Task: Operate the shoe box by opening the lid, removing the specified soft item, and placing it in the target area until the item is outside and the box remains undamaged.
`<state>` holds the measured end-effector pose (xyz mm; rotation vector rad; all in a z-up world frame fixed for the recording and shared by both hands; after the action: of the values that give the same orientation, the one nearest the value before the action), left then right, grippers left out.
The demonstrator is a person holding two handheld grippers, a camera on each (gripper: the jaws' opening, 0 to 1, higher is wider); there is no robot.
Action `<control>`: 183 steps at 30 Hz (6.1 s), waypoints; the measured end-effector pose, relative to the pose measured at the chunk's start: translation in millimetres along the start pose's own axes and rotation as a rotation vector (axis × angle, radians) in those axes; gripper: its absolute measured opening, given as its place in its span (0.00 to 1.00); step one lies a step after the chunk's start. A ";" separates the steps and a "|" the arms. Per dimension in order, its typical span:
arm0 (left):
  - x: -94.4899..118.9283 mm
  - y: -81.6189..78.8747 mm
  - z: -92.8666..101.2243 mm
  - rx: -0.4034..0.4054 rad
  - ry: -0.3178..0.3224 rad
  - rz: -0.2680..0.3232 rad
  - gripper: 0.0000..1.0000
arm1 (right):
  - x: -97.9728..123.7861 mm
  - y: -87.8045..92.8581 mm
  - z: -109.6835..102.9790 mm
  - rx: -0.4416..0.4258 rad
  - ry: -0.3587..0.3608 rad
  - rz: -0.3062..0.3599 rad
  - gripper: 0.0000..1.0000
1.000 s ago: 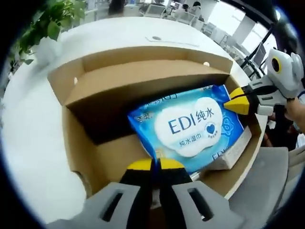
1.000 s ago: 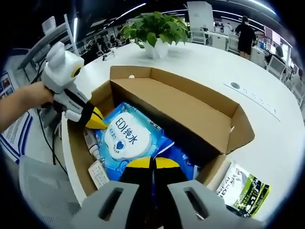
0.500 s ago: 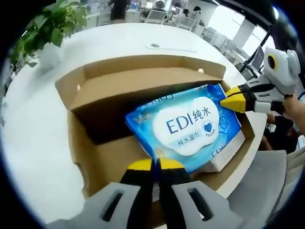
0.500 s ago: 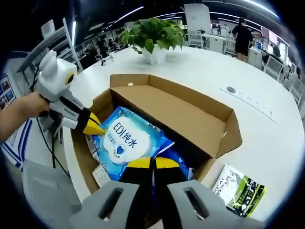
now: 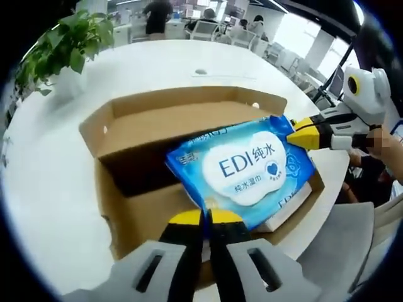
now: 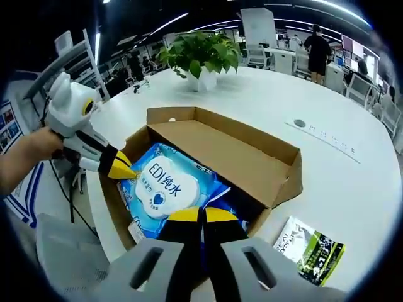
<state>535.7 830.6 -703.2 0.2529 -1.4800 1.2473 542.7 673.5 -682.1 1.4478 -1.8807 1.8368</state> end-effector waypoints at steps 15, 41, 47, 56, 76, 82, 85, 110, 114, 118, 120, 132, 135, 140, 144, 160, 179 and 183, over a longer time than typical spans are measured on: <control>12.7 -22.8 30.7 -0.043 0.017 0.054 0.00 | 34.5 -4.7 15.4 -0.058 0.018 0.049 0.00; -12.0 -59.8 101.4 -0.115 0.095 0.073 0.00 | 91.1 13.0 73.8 -0.155 0.115 0.087 0.00; -19.0 -65.7 118.2 -0.131 0.112 0.079 0.00 | 102.7 18.8 88.0 -0.186 0.137 0.094 0.00; -28.3 -73.6 140.7 -0.146 0.139 0.083 0.00 | 116.8 27.4 107.2 -0.218 0.173 0.103 0.00; -52.8 -87.2 185.9 -0.203 0.185 0.080 0.00 | 146.0 54.2 146.2 -0.250 0.229 0.120 0.00; -66.1 -90.5 196.8 -0.218 0.202 0.068 0.00 | 148.4 64.6 159.5 -0.271 0.247 0.115 0.00; -73.3 -92.4 199.0 -0.227 0.203 0.058 0.00 | 146.8 68.3 164.7 -0.279 0.252 0.113 0.00; -118.1 -99.5 192.7 -0.320 0.135 -0.061 0.00 | 99.1 94.6 203.9 -0.344 0.247 0.096 0.00; -122.8 -99.2 192.2 -0.349 0.119 -0.080 0.00 | 92.3 98.2 207.3 -0.355 0.246 0.090 0.00; -127.4 -97.1 191.3 -0.377 0.108 -0.100 0.00 | 86.8 101.2 209.4 -0.361 0.243 0.081 0.00; -128.7 -96.4 190.6 -0.391 0.103 -0.109 0.00 | 84.7 102.5 209.5 -0.362 0.242 0.077 0.00; -136.5 -93.5 187.0 -0.453 0.084 -0.155 0.00 | 76.5 105.4 213.3 -0.370 0.241 0.072 0.00; -139.6 -89.0 186.5 -0.469 0.085 -0.180 0.00 | 75.6 105.0 214.3 -0.370 0.241 0.071 0.00; -141.8 -81.8 186.7 -0.498 0.085 -0.198 0.00 | 75.8 105.3 214.8 -0.374 0.248 0.072 0.00; -141.0 -81.8 186.0 -0.515 0.082 -0.195 0.01 | 75.6 105.8 215.1 -0.393 0.250 0.071 0.00; -126.7 -88.3 188.3 -0.553 0.110 -0.125 0.06 | 86.7 100.4 214.0 -0.350 0.279 0.108 0.03; -89.8 -92.6 174.2 -0.486 0.115 -0.034 0.15 | 118.2 84.0 189.1 -0.249 0.277 0.135 0.16; -80.3 -91.1 170.0 -0.463 0.123 -0.017 0.15 | 122.6 81.3 181.9 -0.225 0.272 0.132 0.18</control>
<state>529.6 622.4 -687.3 -0.1185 -1.6071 0.8582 513.0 442.1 -700.4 0.9708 -2.0044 1.7060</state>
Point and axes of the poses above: the point that each gripper's makers call its tool centre point, and the gripper's own axes: x roughly backward along the fingers, z roughly to its right, y roughly out of its underside, the point moved 2 cm from there along x, roughly backward along the fingers, and after that the axes turned 4 degrees about -x, right-handed, at the moved point
